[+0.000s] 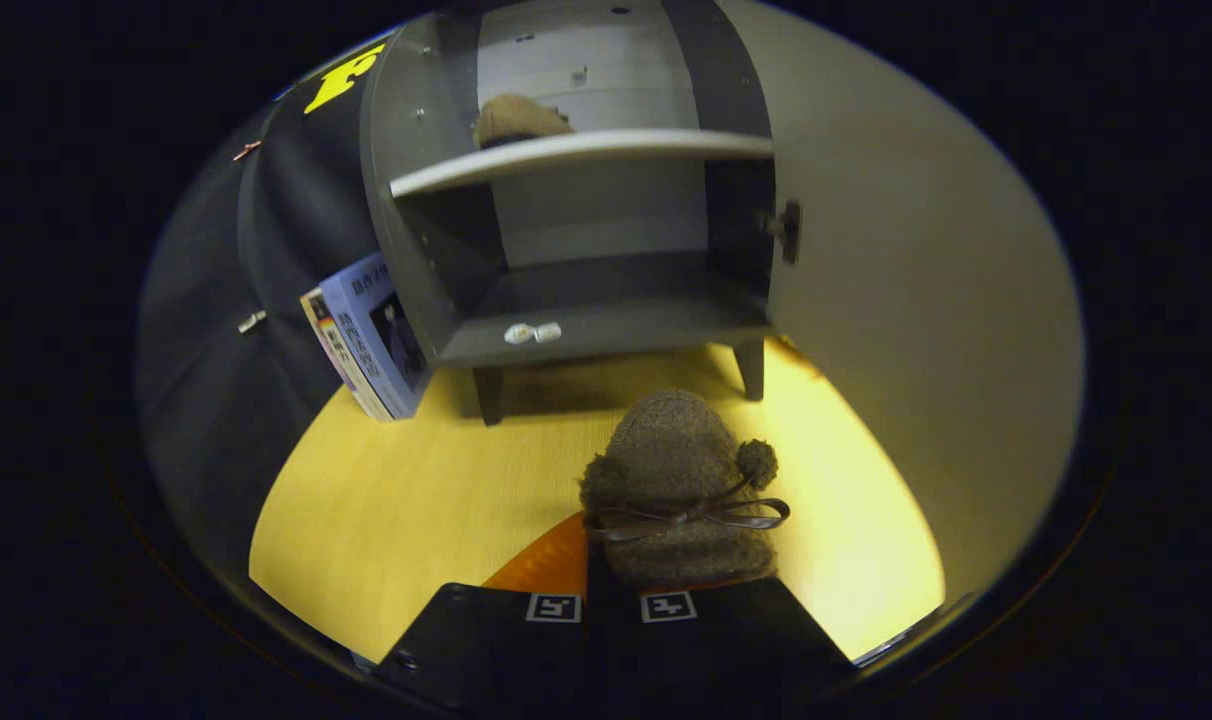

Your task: Open the shoe cabinet door, grab the shoes and put them into the shoe cabinet, then close the shoe cabinet door.

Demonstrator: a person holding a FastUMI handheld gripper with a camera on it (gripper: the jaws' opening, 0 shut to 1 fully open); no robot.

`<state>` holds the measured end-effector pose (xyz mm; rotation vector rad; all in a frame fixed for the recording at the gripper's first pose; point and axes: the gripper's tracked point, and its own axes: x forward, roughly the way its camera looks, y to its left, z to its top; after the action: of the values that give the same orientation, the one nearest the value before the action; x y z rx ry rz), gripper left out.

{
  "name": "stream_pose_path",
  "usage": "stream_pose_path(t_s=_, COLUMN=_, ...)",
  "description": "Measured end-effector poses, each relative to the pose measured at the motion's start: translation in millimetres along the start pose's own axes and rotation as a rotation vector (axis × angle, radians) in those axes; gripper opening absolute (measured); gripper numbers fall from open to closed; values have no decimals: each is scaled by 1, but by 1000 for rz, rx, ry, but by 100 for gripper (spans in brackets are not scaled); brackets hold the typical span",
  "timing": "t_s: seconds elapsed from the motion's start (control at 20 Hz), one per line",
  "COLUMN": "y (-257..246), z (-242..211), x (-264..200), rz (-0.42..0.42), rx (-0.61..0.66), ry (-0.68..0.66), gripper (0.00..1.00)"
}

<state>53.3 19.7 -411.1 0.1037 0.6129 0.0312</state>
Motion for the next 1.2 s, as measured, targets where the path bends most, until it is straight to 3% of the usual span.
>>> stream_pose_path(t_s=0.2, y=3, z=83, x=-37, rz=14, rx=4, ry=-81, gripper=7)
stream_pose_path(t_s=0.5, y=20, z=202, x=-47, rz=71, rx=103, ry=-157, gripper=7)
stream_pose_path(t_s=0.9, y=22, z=334, x=29, rz=-2, rx=21, ry=-226, gripper=7)
stream_pose_path(t_s=1.2, y=38, z=368, x=111, rz=9, rx=10, ry=-142, gripper=7)
